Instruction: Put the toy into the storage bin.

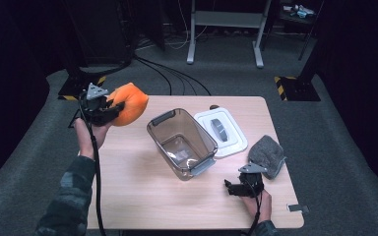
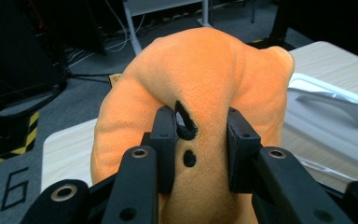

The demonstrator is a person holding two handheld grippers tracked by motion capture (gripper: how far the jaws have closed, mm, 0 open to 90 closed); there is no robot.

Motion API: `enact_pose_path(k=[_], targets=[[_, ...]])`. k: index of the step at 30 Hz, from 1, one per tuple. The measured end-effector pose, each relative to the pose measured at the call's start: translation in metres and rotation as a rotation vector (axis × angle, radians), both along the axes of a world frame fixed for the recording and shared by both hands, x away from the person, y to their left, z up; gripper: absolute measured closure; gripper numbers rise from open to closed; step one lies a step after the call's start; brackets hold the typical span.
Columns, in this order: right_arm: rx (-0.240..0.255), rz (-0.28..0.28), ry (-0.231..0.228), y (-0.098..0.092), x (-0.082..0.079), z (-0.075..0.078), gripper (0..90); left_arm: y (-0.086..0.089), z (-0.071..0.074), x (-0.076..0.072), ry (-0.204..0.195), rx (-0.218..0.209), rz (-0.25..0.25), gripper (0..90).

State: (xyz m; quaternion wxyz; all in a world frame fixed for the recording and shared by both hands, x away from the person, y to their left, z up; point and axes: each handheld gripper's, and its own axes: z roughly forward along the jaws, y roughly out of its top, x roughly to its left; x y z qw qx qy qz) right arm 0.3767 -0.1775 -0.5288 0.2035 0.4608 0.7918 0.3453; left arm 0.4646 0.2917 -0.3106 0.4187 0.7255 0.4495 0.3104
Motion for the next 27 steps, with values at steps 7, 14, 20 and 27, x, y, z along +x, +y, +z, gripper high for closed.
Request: enact_pose_path(k=[7, 14, 20, 27], targets=[[0.000, 0.000, 0.000, 0.000, 0.000, 0.000, 12.3, -0.012, 0.004, 0.002, -0.007, -0.002, -0.052, 69.4], [0.000, 0.000, 0.000, 0.000, 0.000, 0.000, 12.3, -0.029, 0.003, 0.004, -0.007, -0.018, -0.106, 69.2], [0.000, 0.000, 0.000, 0.000, 0.000, 0.000, 12.3, -0.045, 0.001, 0.005, 0.000, -0.024, -0.144, 69.1], [0.009, -0.014, -0.001, 0.001, 0.000, 0.000, 12.2, -0.063, -0.006, 0.008, 0.021, -0.039, -0.184, 68.8]])
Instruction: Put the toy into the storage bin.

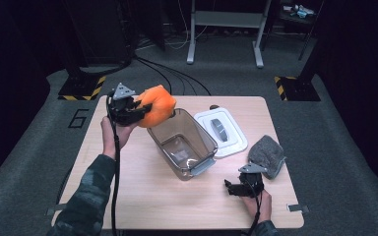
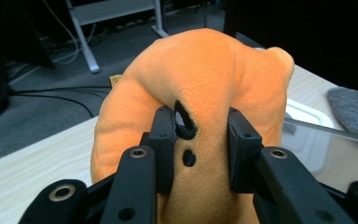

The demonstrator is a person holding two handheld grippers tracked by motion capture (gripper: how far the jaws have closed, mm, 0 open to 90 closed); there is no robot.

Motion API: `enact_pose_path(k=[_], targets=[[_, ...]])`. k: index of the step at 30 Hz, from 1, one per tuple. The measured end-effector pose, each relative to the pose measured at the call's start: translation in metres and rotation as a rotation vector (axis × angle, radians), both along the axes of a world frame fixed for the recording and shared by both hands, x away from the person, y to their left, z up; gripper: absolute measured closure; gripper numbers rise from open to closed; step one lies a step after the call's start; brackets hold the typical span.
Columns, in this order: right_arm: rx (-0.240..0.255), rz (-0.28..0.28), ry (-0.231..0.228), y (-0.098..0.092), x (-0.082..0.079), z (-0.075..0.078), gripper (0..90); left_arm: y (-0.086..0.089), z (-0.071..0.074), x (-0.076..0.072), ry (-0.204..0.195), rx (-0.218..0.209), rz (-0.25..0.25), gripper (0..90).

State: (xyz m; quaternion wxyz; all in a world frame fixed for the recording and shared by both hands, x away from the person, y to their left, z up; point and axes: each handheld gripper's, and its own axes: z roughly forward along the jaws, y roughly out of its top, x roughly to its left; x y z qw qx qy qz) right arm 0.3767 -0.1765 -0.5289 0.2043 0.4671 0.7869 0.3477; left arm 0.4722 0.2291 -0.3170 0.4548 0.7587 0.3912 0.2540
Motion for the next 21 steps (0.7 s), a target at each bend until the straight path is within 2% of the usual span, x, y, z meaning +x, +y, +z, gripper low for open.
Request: enact_pose_path(k=[6, 14, 18, 21], targets=[[0.000, 0.000, 0.000, 0.000, 0.000, 0.000, 12.3, -0.016, -0.008, 0.002, 0.007, -0.011, -0.025, 68.7], [-0.001, 0.000, -0.002, 0.000, 0.000, 0.000, 12.3, -0.032, -0.018, 0.004, 0.035, -0.018, -0.057, 68.4], [-0.001, 0.000, -0.002, 0.000, 0.000, 0.000, 12.3, -0.038, -0.022, 0.006, 0.050, -0.037, -0.070, 68.3], [-0.003, 0.003, -0.004, 0.000, 0.000, 0.000, 12.2, -0.043, -0.024, 0.006, 0.056, -0.030, -0.081, 68.3]])
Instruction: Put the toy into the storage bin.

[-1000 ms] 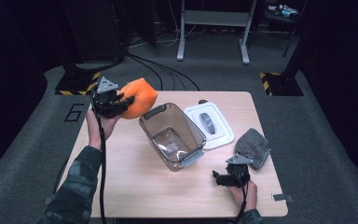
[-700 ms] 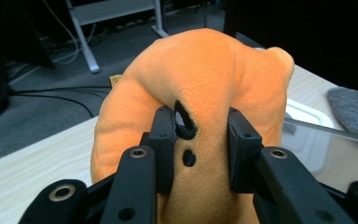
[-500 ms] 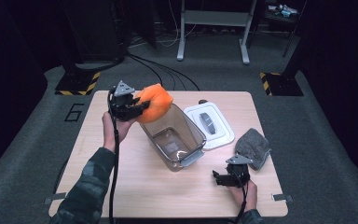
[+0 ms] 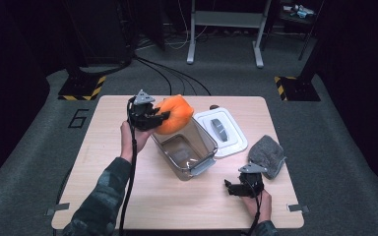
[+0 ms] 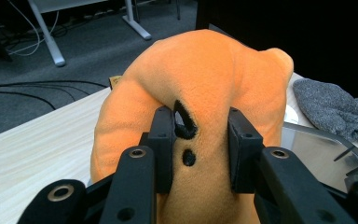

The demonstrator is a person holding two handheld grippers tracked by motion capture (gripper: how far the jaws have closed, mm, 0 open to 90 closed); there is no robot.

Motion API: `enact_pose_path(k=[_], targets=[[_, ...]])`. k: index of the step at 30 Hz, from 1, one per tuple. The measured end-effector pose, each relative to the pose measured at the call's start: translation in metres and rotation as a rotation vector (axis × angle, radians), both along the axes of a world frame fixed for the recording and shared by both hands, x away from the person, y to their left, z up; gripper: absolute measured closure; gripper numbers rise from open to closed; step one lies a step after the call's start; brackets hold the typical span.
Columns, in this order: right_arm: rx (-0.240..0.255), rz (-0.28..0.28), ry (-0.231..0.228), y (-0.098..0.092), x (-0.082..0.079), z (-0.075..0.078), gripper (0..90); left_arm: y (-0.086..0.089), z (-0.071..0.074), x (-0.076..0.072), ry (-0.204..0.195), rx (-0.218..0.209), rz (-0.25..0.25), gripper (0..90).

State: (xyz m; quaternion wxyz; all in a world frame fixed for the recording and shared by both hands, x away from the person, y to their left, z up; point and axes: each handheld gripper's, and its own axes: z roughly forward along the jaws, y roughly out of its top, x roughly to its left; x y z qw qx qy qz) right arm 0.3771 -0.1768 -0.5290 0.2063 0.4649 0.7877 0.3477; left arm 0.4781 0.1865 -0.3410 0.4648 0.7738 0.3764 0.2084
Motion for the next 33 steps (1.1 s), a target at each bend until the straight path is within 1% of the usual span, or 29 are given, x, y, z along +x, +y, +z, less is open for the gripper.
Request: enact_pose_path(k=[4, 11, 14, 17, 18, 21, 23, 24, 27, 31, 32, 33], targets=[[0.002, -0.003, 0.003, 0.000, 0.000, 0.000, 12.3, -0.005, -0.008, 0.002, 0.018, -0.002, -0.013, 68.2], [0.002, -0.003, 0.003, 0.000, 0.000, 0.000, 12.3, -0.015, -0.029, 0.005, 0.069, 0.022, -0.022, 67.8], [0.002, -0.003, 0.002, 0.000, 0.000, 0.000, 12.3, -0.017, -0.037, 0.006, 0.084, 0.030, -0.018, 67.7], [-0.007, 0.011, 0.005, -0.001, -0.001, 0.000, 12.2, -0.017, -0.041, 0.007, 0.090, 0.033, -0.012, 67.7], [-0.010, 0.015, -0.001, -0.001, 0.000, 0.000, 12.2, -0.017, -0.042, 0.007, 0.093, 0.037, -0.013, 67.6], [-0.010, 0.014, 0.000, -0.001, 0.000, 0.000, 12.2, -0.017, -0.044, 0.007, 0.100, 0.052, -0.004, 67.5], [-0.007, 0.015, 0.001, -0.001, 0.000, 0.000, 12.2, -0.016, -0.045, 0.008, 0.101, 0.050, -0.006, 67.3], [-0.011, 0.013, 0.000, -0.001, 0.000, 0.000, 12.2, -0.015, -0.046, 0.008, 0.105, 0.060, -0.007, 67.2], [-0.011, 0.013, 0.000, -0.001, 0.000, 0.000, 12.2, -0.015, -0.048, 0.009, 0.109, 0.049, -0.002, 66.7], [-0.010, 0.015, 0.000, -0.001, 0.000, 0.000, 12.2, -0.015, -0.050, 0.009, 0.115, 0.047, -0.005, 66.2], [-0.009, 0.014, 0.000, -0.001, 0.000, 0.000, 12.2, -0.015, -0.050, 0.009, 0.117, 0.060, -0.010, 66.1], [-0.010, 0.015, -0.001, -0.001, 0.000, 0.000, 12.2, -0.015, -0.051, 0.010, 0.117, 0.064, -0.010, 65.8]])
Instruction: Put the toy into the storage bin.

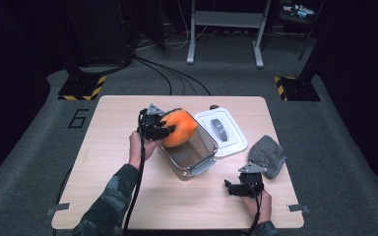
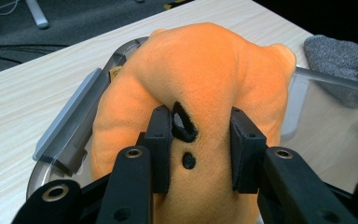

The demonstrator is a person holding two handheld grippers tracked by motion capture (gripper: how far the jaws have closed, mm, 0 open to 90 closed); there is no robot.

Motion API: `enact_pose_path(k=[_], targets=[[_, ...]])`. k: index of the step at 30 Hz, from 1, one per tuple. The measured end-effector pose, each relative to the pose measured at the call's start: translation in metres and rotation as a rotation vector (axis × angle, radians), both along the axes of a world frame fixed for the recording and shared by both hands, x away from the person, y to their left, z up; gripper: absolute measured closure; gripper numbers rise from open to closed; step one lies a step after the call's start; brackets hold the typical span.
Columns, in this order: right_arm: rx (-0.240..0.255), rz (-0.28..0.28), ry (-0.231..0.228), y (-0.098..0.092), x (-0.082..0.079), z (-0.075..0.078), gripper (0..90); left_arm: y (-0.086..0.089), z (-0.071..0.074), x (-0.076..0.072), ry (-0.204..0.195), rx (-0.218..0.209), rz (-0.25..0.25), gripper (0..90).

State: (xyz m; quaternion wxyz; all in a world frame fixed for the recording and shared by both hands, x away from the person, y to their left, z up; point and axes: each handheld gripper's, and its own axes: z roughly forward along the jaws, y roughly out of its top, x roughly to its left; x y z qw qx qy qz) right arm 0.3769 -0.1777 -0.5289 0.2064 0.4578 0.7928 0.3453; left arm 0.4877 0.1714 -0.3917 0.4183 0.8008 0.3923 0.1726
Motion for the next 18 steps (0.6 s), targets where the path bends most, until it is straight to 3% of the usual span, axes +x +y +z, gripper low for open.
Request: enact_pose_path(k=[5, 11, 14, 18], targets=[[0.003, -0.001, 0.001, 0.000, 0.000, 0.000, 12.2, -0.004, -0.002, 0.001, -0.001, 0.042, 0.011, 64.9], [0.003, -0.001, 0.001, 0.000, 0.000, 0.000, 12.3, -0.007, -0.008, 0.007, 0.055, 0.099, 0.021, 59.2], [0.004, -0.001, 0.001, 0.000, 0.000, 0.000, 12.3, -0.011, -0.014, 0.011, 0.097, 0.122, 0.030, 52.4], [0.004, -0.001, 0.000, 0.000, 0.000, 0.000, 12.3, -0.018, -0.018, 0.012, 0.115, 0.145, 0.031, 37.7]])
